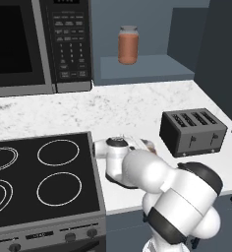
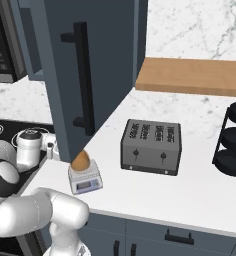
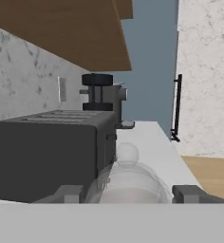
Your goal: Pick the honey bottle and place it on the digital scale for weighing, and close the cabinet.
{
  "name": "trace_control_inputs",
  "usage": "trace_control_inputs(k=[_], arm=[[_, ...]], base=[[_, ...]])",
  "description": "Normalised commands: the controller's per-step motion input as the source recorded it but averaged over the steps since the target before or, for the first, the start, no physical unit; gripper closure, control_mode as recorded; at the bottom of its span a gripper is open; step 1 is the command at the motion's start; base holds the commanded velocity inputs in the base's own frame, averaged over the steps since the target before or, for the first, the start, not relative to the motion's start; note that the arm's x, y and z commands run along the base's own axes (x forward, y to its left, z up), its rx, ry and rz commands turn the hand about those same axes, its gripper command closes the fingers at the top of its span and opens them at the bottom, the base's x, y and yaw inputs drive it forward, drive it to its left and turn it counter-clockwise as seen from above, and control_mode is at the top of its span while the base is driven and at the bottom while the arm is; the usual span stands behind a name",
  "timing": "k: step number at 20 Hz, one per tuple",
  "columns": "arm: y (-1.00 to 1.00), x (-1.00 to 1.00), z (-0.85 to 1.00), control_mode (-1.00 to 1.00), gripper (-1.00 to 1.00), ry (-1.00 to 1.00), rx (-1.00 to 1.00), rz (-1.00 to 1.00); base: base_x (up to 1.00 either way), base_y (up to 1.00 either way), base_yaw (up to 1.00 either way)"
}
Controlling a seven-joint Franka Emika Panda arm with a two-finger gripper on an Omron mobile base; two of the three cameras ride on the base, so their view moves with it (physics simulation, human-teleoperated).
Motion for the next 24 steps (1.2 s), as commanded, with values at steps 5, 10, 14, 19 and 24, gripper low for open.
trace_control_inputs(k=[5, 10, 14, 19, 24], arm=[[-0.06, -0.08, -0.14, -1.00, 1.00, 0.00, 0.04, 0.00], [-0.15, 0.00, -0.01, -1.00, 1.00, 0.00, 0.00, -0.02], [-0.37, -0.01, 0.00, -1.00, 1.00, 0.00, 0.00, -0.03], [0.26, 0.00, -0.08, -1.00, -1.00, 0.02, 0.01, -0.01], [0.10, -0.20, 0.00, -1.00, -1.00, 0.00, 0.09, 0.00]], base=[[0.00, 0.00, 0.00], [0.00, 0.00, 0.00], [0.00, 0.00, 0.00], [0.00, 0.00, 0.00], [0.00, 0.00, 0.00]])
